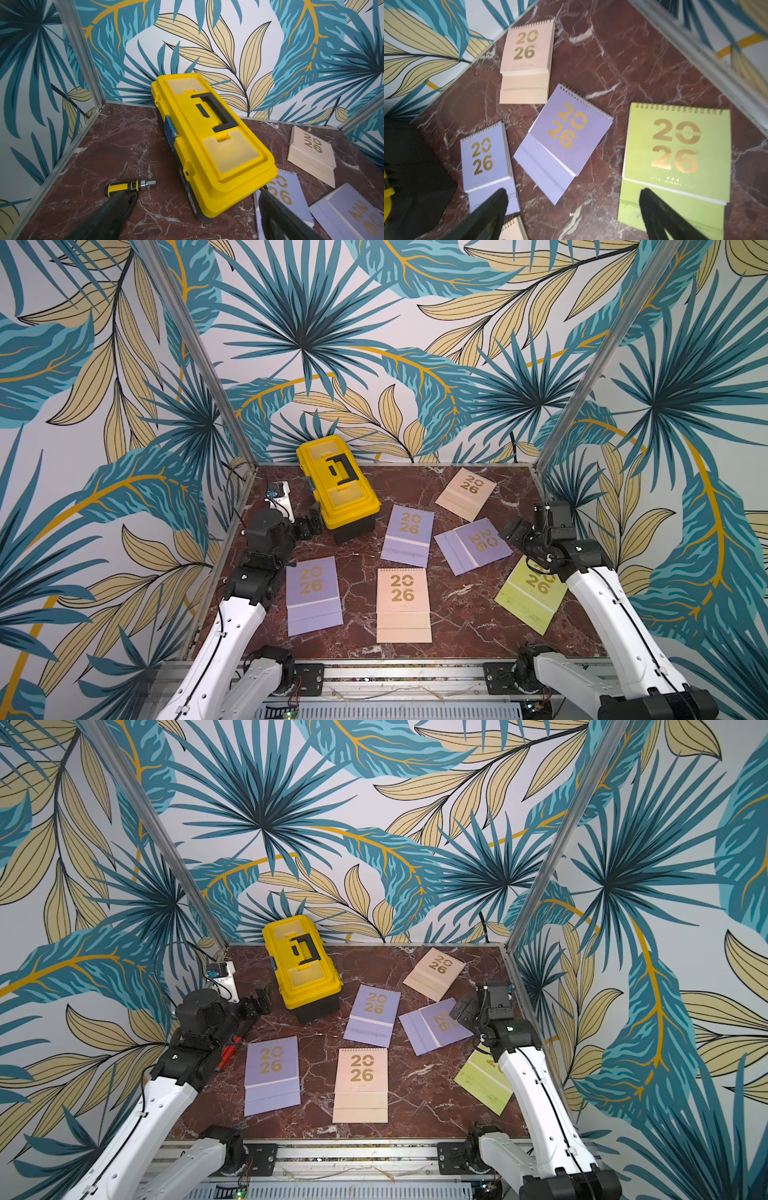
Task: Stack the calendars
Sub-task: Pick up the calendar at the center of the board.
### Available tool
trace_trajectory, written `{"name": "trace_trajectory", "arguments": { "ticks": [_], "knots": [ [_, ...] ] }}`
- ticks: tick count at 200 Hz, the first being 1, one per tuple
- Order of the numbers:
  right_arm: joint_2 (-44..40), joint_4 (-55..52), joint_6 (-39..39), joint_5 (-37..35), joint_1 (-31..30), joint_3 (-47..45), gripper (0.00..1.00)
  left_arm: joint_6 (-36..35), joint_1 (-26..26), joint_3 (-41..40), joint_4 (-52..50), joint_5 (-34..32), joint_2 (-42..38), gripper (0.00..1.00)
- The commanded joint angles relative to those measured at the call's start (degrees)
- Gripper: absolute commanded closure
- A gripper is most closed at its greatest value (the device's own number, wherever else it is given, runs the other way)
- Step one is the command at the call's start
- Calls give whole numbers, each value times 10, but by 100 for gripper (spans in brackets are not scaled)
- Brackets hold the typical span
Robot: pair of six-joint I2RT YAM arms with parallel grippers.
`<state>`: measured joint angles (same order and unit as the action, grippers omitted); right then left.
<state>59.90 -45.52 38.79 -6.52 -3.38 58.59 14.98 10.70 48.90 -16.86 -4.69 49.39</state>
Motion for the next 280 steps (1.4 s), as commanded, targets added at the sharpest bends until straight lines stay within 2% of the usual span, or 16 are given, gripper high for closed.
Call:
{"name": "trace_trajectory", "arguments": {
  "ticks": [1, 39, 84, 99, 121, 137, 184, 203, 251, 268, 280],
  "knots": [
    [3, -31, 42, 86, -2, -24, 1, 32, 50, 43, -110, -5, -3, 0],
    [13, 27, 88, 158, -22, -61, 1, 72, 168, 76, -170, -81, 24, 0],
    [42, 69, 104, 175, -83, -106, 1, 195, 281, 54, -190, -77, 79, 1],
    [60, 87, 117, 180, -104, -117, 1, 215, 313, 59, -190, -81, 111, 1],
    [81, 147, 148, 203, -122, -139, 1, 197, 350, 96, -193, -113, 164, 0],
    [103, 180, 157, 211, -125, -138, 1, 177, 356, 143, -217, -118, 214, 0],
    [206, 178, 120, 231, -118, -45, 1, 120, 366, 259, -256, -143, 342, 0],
    [250, 170, 112, 254, -104, -8, 0, 91, 366, 300, -264, -154, 390, 5],
    [330, 189, 107, 291, -94, 57, 0, 54, 366, 436, -324, -159, 526, 28],
    [352, 203, 113, 302, -92, 65, 1, 50, 366, 477, -340, -159, 569, 39],
    [366, 210, 116, 308, -92, 70, 1, 48, 363, 490, -341, -160, 589, 51]
  ]
}}
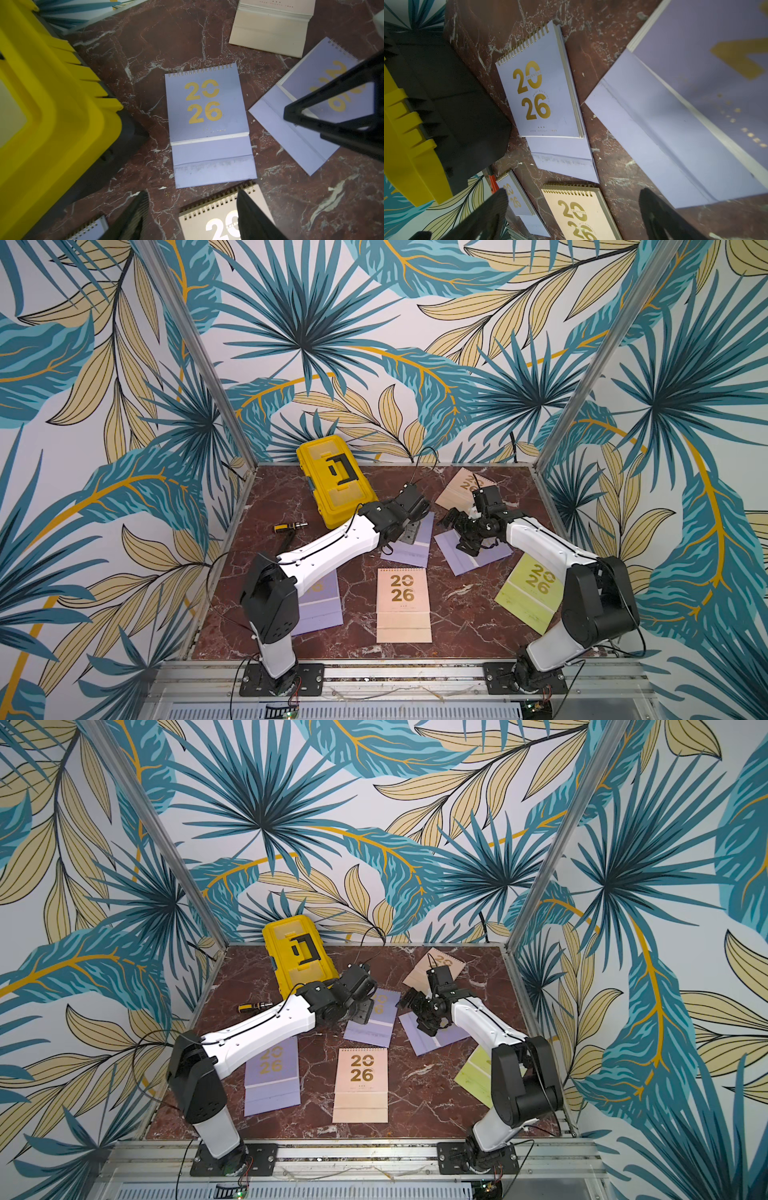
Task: Stack the calendars
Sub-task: Pick up the calendar at the center of the board.
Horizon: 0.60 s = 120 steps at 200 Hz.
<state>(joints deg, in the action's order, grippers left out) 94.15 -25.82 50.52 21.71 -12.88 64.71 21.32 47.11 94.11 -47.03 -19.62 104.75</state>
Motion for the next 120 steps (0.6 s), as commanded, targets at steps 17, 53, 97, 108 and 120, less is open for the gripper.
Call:
{"name": "trace_trajectory", "arguments": {
  "ticks": [17, 53, 97, 108, 120],
  "knots": [
    [39, 18, -2, 34, 4, 16, 1, -17, -8, 51, -40, -9, 61, 65],
    [66, 16, -7, 44, 4, 41, 1, -51, -13, 85, -55, -42, 118, 100],
    [85, 4, -15, 52, 3, 52, 1, -50, -32, 76, -62, -60, 154, 100],
    [92, 10, -11, 57, 3, 51, 1, -49, -40, 75, -62, -55, 162, 100],
    [100, 23, -5, 65, 3, 47, 1, -49, -47, 77, -62, -48, 170, 100]
  ]
}}
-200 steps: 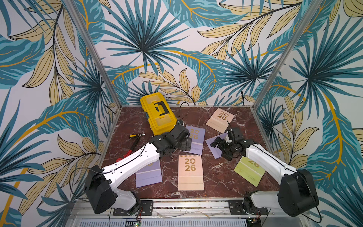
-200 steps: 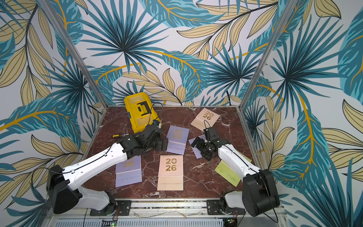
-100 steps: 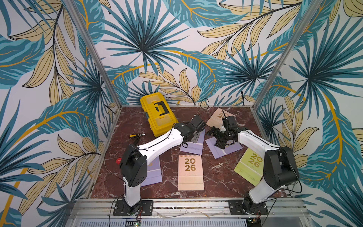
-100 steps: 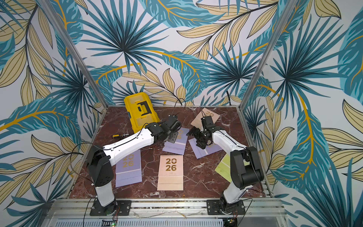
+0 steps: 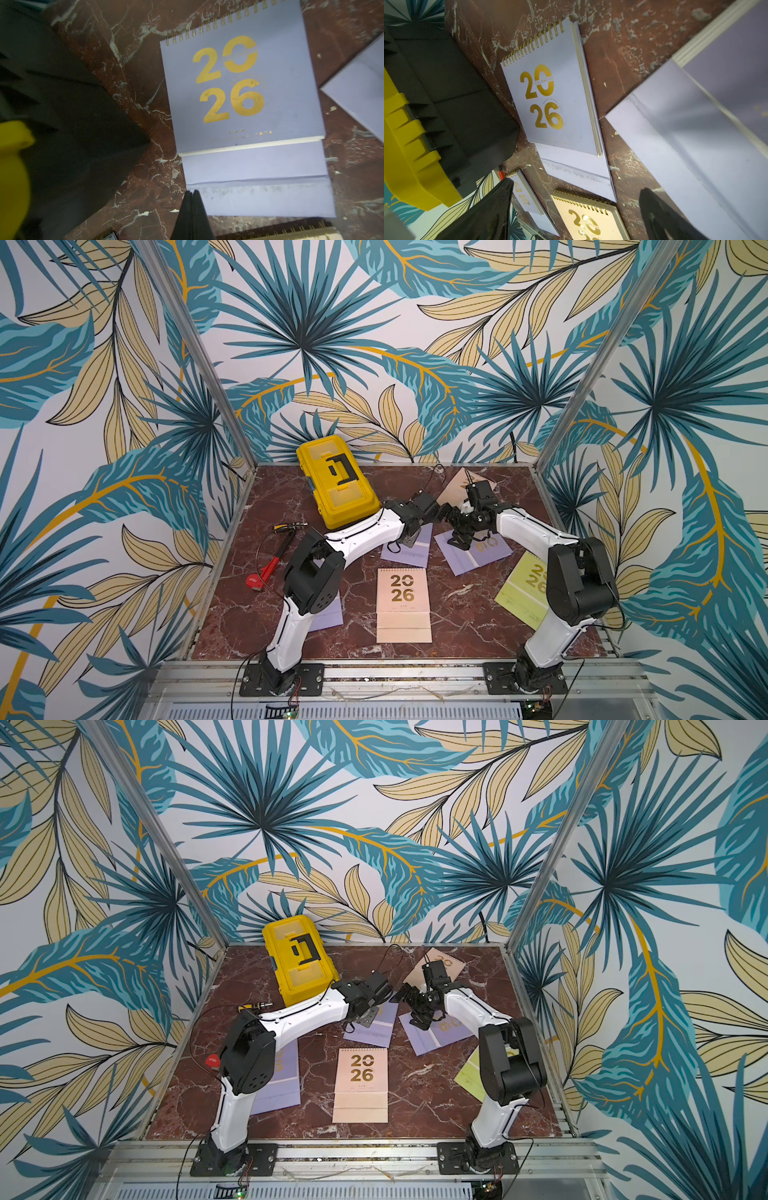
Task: Stack the calendars
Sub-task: Pick up the calendar at the center of the board.
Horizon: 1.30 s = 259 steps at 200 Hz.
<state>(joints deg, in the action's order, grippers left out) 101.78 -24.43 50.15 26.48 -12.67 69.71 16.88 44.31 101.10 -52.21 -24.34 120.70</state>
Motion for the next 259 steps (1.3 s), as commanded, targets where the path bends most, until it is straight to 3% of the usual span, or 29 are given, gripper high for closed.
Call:
{"name": "trace_trajectory", "arguments": {
  "ticks": [1, 98, 259],
  "knots": [
    [24, 10, 0, 19, 1, -4, 1, -4, -19, 8, -11, 0, 11, 100],
    [64, 90, 40, 45, -10, -41, 1, -15, -39, 26, -11, 18, 68, 100],
    [116, 210, 75, 52, -24, -93, 1, -12, -62, 15, -11, 114, 102, 100]
  ]
}}
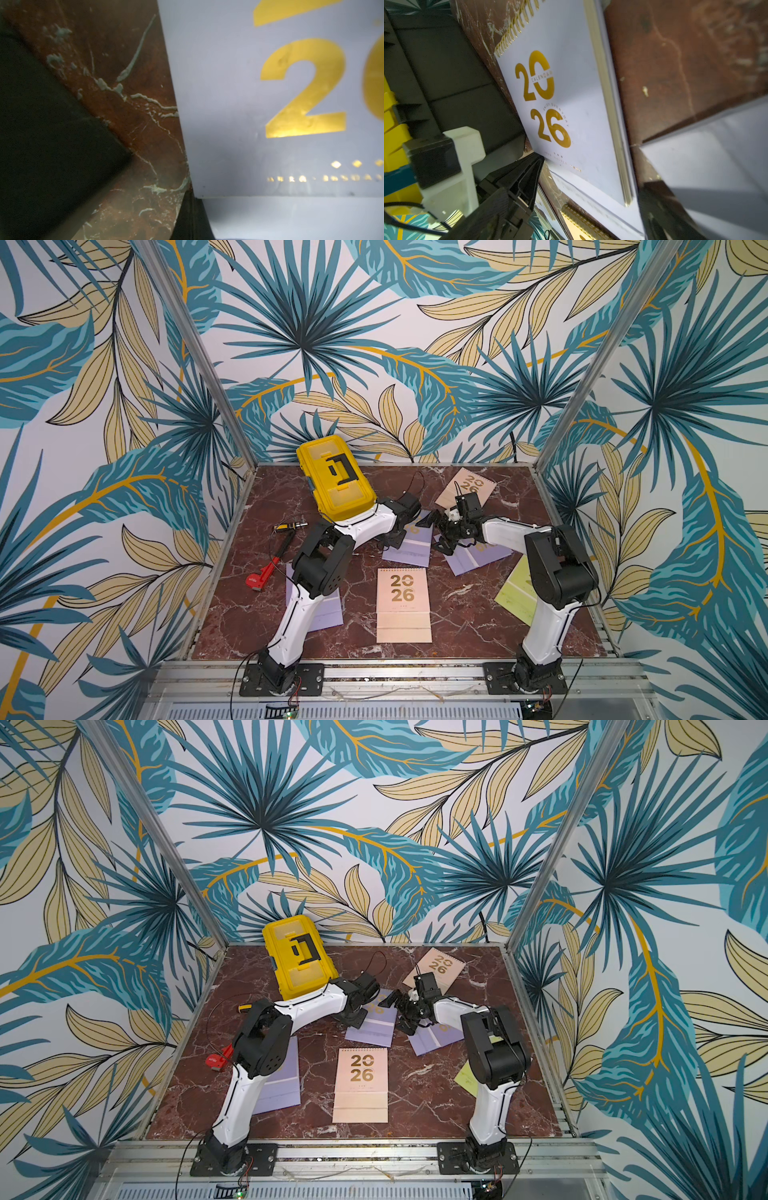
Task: Stack the calendars
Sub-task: Pick up the calendar at the center of the board.
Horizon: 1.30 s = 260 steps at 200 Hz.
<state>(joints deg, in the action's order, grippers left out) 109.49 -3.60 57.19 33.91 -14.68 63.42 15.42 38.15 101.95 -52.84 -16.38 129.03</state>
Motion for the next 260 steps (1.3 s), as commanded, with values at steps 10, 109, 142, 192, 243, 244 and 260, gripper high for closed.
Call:
{"name": "trace_trajectory", "arguments": {
  "ticks": [10, 109, 142, 192, 243, 244, 260],
  "knots": [
    [41, 20, 8, -18, -4, -37, 1, 4, -1, 6, -4, 38, 19, 100],
    [-6, 286, 67, 88, -2, -137, 12, -1, -3, 7, -4, 57, 25, 100],
    [-31, 309, 73, 89, -2, -153, 29, -2, -5, 4, -4, 58, 23, 100],
    [-51, 336, 77, 100, -1, -158, 42, -4, -5, 4, -4, 60, 20, 100],
    [-39, 392, 100, 104, -1, -176, 52, -6, -5, 4, -4, 64, 20, 100],
    [-39, 393, 101, 104, -2, -176, 53, -6, -5, 4, -4, 64, 20, 100],
    [-31, 398, 104, 107, -2, -176, 60, -6, -5, 4, -4, 63, 19, 100]
  ]
}}
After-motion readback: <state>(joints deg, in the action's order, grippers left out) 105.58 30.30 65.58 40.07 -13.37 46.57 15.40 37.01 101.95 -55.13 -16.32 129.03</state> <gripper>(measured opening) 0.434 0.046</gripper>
